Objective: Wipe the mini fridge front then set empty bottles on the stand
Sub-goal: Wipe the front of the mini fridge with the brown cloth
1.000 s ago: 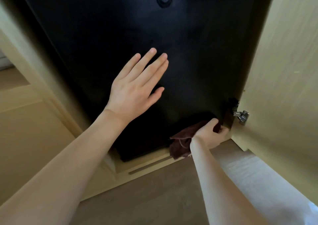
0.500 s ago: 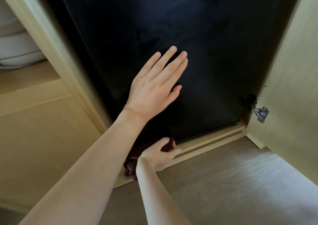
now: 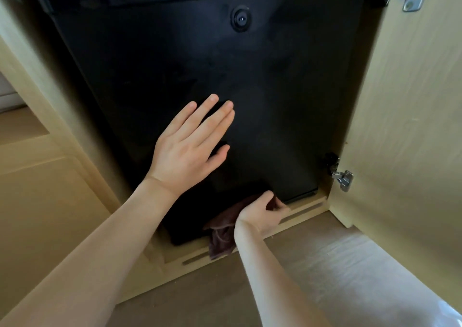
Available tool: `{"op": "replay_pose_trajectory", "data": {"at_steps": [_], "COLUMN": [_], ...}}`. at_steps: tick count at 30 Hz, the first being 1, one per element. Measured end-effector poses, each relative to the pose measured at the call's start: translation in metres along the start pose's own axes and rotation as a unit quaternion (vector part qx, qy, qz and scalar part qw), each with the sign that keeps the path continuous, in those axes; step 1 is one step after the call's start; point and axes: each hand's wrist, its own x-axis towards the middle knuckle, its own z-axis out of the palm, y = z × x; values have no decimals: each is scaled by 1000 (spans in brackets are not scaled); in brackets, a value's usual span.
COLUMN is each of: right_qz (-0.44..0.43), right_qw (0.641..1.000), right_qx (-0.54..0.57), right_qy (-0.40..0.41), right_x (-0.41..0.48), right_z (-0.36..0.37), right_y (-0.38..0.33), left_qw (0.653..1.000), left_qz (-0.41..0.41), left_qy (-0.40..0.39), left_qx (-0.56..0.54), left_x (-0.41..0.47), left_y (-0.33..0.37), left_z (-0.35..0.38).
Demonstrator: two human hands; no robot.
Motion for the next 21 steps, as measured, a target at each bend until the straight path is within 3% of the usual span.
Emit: {"op": "replay_pose_trajectory", "data": {"at_steps": [4, 8, 12, 21], "right_qz": [-74, -61, -62, -205], "right_qw": [995, 997, 998, 973], "right_qx": [-29, -35, 9, 101], "right_qy": [54, 45, 12, -29], "right_x": [72, 107, 87, 18], "right_z": [-13, -19, -14, 26], "right_y": [-44, -67, -78, -154], "left_qw": [1000, 1000, 1000, 1000], "left_qz": [1, 6, 6, -3], "left_qy": [6, 7, -3, -30], "left_qx": [10, 18, 22, 6], "left_x": [-1, 0, -1, 1], "left_y": [0, 0, 0, 1], "left_z": [3, 5, 5, 0]}}
